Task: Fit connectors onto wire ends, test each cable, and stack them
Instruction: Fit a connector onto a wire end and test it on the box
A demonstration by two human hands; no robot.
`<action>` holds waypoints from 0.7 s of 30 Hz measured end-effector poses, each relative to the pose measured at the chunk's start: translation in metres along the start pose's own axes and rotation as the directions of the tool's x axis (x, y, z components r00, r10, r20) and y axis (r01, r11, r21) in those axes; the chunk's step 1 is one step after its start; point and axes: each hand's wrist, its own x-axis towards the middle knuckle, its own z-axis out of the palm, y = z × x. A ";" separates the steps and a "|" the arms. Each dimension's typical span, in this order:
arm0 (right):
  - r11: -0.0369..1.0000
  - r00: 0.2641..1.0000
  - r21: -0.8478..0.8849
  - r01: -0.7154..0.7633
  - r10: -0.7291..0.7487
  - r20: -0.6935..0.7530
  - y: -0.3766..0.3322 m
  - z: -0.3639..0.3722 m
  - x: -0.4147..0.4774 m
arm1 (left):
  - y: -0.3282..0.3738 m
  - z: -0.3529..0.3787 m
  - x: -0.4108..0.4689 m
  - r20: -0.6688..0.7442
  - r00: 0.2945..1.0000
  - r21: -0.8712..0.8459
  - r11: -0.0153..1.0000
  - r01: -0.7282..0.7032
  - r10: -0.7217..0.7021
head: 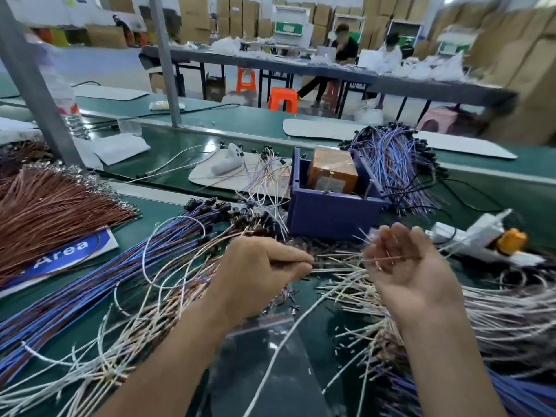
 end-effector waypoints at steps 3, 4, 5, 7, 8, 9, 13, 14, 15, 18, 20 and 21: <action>0.990 0.999 0.141 -0.022 0.017 0.036 -0.015 -0.012 0.003 | 0.001 0.010 -0.001 0.107 0.994 0.125 0.992 0.018 -0.031; 0.989 0.999 0.146 -0.009 0.004 0.033 -0.021 -0.017 0.003 | -0.001 0.009 0.000 0.103 0.992 0.122 0.991 0.060 -0.072; 0.991 1.000 0.134 0.010 -0.012 0.014 -0.026 -0.022 0.004 | -0.004 0.006 0.002 0.080 0.990 0.084 0.990 0.112 -0.119; 0.992 0.999 0.119 0.032 -0.029 -0.023 -0.030 -0.030 0.007 | -0.009 -0.001 0.005 -0.021 0.978 -0.024 0.978 0.205 -0.206; 0.994 0.999 0.107 0.038 -0.036 -0.028 -0.030 -0.032 0.007 | -0.012 -0.005 0.006 -0.093 0.966 -0.066 0.970 0.235 -0.240; 0.997 0.998 0.065 0.052 -0.050 -0.022 -0.030 -0.033 0.008 | -0.013 -0.007 0.007 -0.165 0.949 -0.091 0.963 0.255 -0.267; 0.845 0.982 -0.502 0.182 -0.128 0.141 -0.024 -0.029 0.002 | -0.013 -0.010 0.005 -0.251 0.930 -0.096 0.963 0.251 -0.268; 0.717 0.968 -0.656 0.233 -0.107 0.227 -0.022 -0.027 -0.001 | -0.010 -0.008 0.004 -0.179 0.954 -0.107 0.968 0.226 -0.242; 0.578 0.947 -0.762 0.291 -0.063 0.315 -0.018 -0.025 -0.006 | -0.006 -0.004 0.002 -0.087 0.973 -0.118 0.972 0.204 -0.215; 0.313 0.871 -0.840 0.444 0.067 0.486 -0.002 -0.016 -0.022 | 0.006 0.010 -0.002 0.143 0.979 -0.171 0.971 0.167 -0.143; 0.249 0.828 -0.840 0.482 0.183 0.530 0.010 -0.010 -0.028 | 0.010 0.015 -0.003 0.170 0.977 -0.243 0.955 0.171 -0.131; 0.220 0.809 -0.840 0.497 0.233 0.540 0.016 -0.008 -0.029 | 0.011 0.015 -0.002 0.161 0.978 -0.280 0.944 0.177 -0.135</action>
